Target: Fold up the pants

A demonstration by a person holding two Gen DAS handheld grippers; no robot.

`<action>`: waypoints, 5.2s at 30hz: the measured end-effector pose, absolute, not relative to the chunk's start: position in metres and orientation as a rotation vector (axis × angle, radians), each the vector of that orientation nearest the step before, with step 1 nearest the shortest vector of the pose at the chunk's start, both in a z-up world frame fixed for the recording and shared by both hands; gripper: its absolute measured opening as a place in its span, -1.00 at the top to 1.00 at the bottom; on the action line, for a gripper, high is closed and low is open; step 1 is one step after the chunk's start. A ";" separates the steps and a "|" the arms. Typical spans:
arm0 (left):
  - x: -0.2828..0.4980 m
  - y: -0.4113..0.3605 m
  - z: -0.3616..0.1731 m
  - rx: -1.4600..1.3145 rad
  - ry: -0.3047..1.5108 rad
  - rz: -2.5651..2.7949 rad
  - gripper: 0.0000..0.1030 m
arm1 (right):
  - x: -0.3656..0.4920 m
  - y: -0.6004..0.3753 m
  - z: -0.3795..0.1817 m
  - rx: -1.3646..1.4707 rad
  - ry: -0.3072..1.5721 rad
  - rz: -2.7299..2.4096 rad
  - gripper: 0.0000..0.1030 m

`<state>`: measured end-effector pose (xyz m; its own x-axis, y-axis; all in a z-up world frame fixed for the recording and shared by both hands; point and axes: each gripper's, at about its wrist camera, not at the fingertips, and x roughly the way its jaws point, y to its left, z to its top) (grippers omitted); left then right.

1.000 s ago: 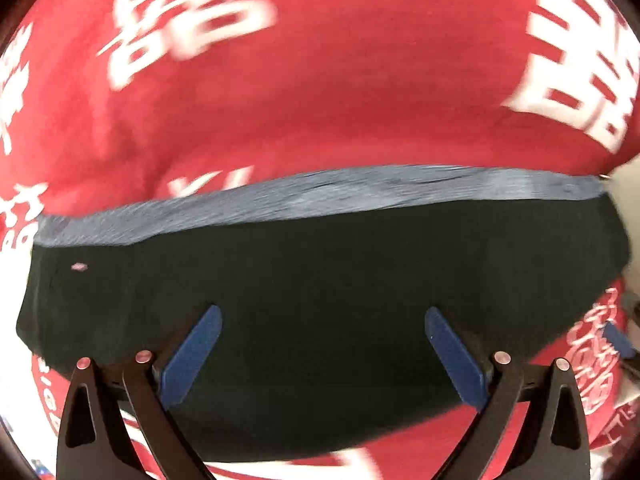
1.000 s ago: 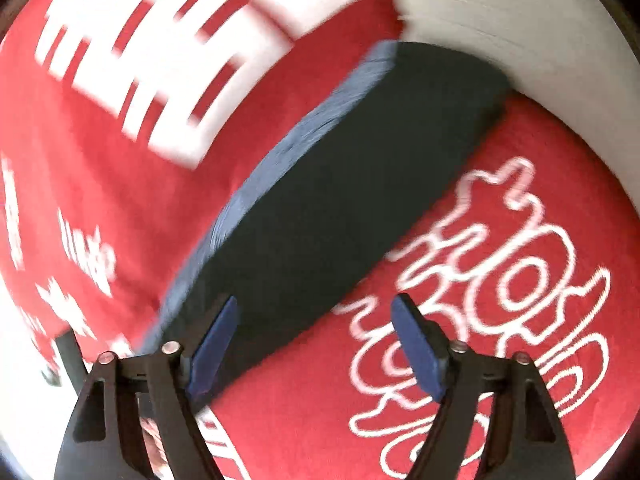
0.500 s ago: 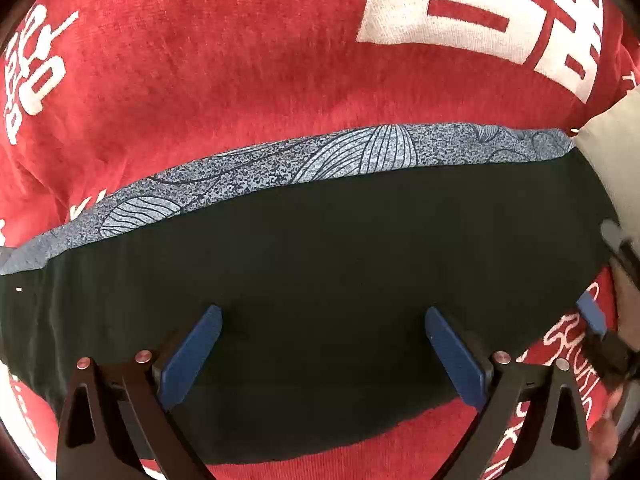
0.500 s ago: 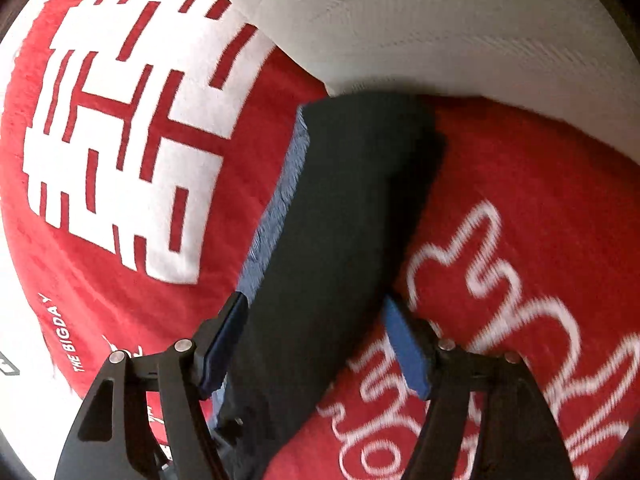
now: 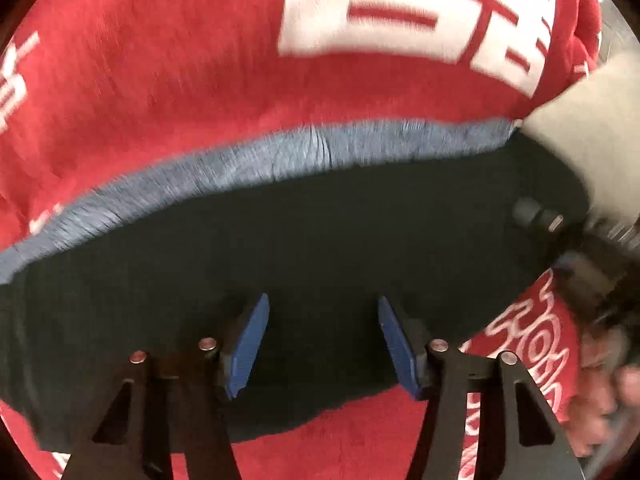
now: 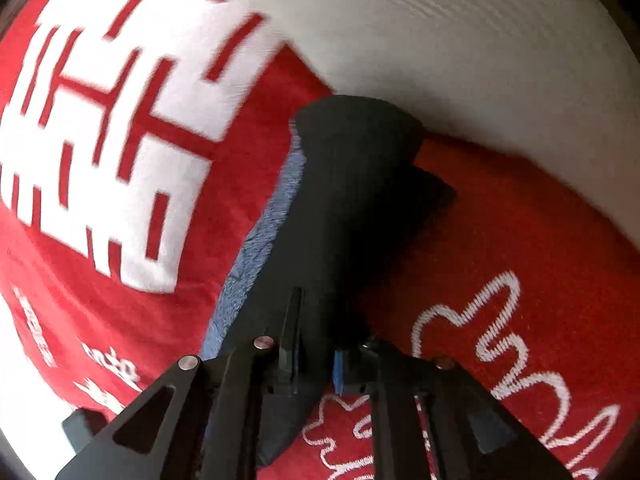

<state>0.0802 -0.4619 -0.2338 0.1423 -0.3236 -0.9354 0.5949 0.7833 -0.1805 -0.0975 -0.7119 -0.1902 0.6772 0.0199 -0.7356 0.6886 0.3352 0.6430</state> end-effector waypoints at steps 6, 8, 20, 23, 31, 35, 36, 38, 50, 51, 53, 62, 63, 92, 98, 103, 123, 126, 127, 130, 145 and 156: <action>0.059 -0.455 -0.235 0.247 1.156 -0.714 -0.16 | -0.066 -0.673 -0.135 0.844 0.764 -0.417 0.79; 0.056 -0.454 -0.235 0.261 1.137 -0.725 -0.16 | -0.054 -0.657 -0.120 0.756 0.778 -0.385 0.79; 0.092 -0.345 -0.193 0.135 1.182 -0.695 -0.16 | -0.002 -0.537 -0.068 0.286 0.850 -0.247 0.79; 0.099 -0.289 -0.183 0.141 1.182 -0.624 -0.16 | 0.014 -0.492 -0.075 0.172 0.887 -0.232 0.79; 0.148 -0.174 -0.195 0.132 1.229 -0.409 -0.17 | 0.041 -0.356 -0.165 -0.255 1.062 -0.183 0.77; 0.166 -0.149 -0.198 0.117 1.250 -0.371 -0.55 | 0.036 -0.320 -0.202 -0.478 1.085 -0.255 0.64; 0.165 -0.145 -0.196 0.112 1.244 -0.374 -0.55 | 0.034 -0.313 -0.206 -0.545 1.072 -0.276 0.60; 0.165 -0.139 -0.192 0.109 1.254 -0.390 -0.55 | 0.030 -0.301 -0.208 -0.631 1.063 -0.286 0.52; 0.147 -0.222 -0.154 0.069 1.295 -0.767 -0.55 | -0.006 -0.388 -0.121 0.023 1.116 -0.259 -0.04; 0.147 -0.228 -0.155 0.067 1.303 -0.777 -0.55 | -0.008 -0.396 -0.118 0.056 1.116 -0.266 -0.04; 0.152 -0.240 -0.165 0.063 1.327 -0.788 -0.55 | -0.011 -0.406 -0.115 0.096 1.118 -0.273 -0.04; 0.143 -0.253 -0.169 0.072 1.389 -0.836 0.76 | -0.018 -0.435 -0.118 0.229 1.145 -0.285 0.06; 0.142 -0.251 -0.166 0.074 1.383 -0.832 0.76 | -0.018 -0.439 -0.116 0.237 1.145 -0.289 0.07; 0.164 -0.304 -0.179 0.172 1.315 -0.660 0.75 | 0.102 -0.536 -0.154 0.454 1.188 -0.222 0.66; 0.148 -0.299 -0.199 0.236 1.297 -0.636 0.75 | 0.110 -0.531 -0.186 0.452 1.224 -0.216 0.67; 0.143 -0.292 -0.186 0.214 1.311 -0.596 0.64 | 0.101 -0.523 -0.170 0.434 1.227 -0.202 0.67; 0.113 -0.182 -0.184 0.176 1.372 -0.385 -0.95 | 0.080 -0.414 -0.160 0.358 1.258 -0.073 0.40; 0.111 -0.167 -0.186 0.154 1.383 -0.362 -0.95 | 0.080 -0.394 -0.182 0.276 1.340 -0.079 0.40; 0.110 -0.164 -0.186 0.148 1.385 -0.356 -0.95 | 0.077 -0.387 -0.180 0.225 1.322 -0.084 0.40; 0.109 -0.151 -0.187 0.125 1.390 -0.336 -0.95 | 0.068 -0.374 -0.177 0.146 1.330 -0.079 0.40; 0.121 -0.079 -0.192 -0.052 1.422 -0.243 -0.95 | 0.054 -0.337 -0.143 0.051 1.315 -0.093 -0.28; 0.133 -0.014 -0.197 -0.210 1.399 -0.144 -0.95 | 0.079 -0.303 -0.148 -0.018 1.343 -0.063 -0.48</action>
